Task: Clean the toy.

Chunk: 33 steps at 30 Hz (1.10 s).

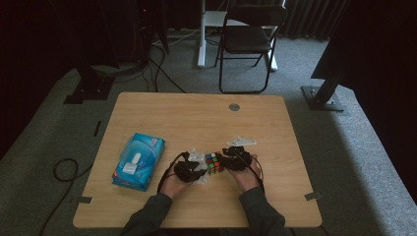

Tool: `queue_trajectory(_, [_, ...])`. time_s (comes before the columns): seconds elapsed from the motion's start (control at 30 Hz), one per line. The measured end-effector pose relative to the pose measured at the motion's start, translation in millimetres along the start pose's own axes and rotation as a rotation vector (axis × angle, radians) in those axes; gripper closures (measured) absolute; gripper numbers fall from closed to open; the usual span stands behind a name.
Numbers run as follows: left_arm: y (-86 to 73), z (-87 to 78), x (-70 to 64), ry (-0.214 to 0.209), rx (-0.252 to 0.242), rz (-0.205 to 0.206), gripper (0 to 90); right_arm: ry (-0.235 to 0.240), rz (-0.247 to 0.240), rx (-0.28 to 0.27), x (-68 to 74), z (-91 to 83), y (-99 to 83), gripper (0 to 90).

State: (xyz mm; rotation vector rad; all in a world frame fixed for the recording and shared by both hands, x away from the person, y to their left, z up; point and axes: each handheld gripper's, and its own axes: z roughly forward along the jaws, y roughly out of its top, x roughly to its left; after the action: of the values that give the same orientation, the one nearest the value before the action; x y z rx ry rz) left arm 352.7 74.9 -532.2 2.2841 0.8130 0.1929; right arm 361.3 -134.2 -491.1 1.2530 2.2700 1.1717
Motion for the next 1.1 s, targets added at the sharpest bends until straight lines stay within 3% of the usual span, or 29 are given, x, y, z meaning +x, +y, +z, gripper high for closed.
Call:
queue_trajectory(0.37, [0.1, 0.2, 0.4, -0.006, 0.002, -0.007, 83.6, 0.027, 0.026, 0.022, -1.1, -1.8, -5.4, 70.5])
queue_trajectory(0.73, [-0.3, 0.3, 0.6, -0.007, -0.003, -0.011, 83.6, 0.037, 0.034, 0.038, 0.1, -1.4, -6.2, 70.5])
queue_trajectory(1.1, [-0.1, 0.3, 0.6, -0.006, 0.000, -0.010, 83.7, 0.098, 0.122, 0.046, -11.2, -0.6, -7.1, 71.5])
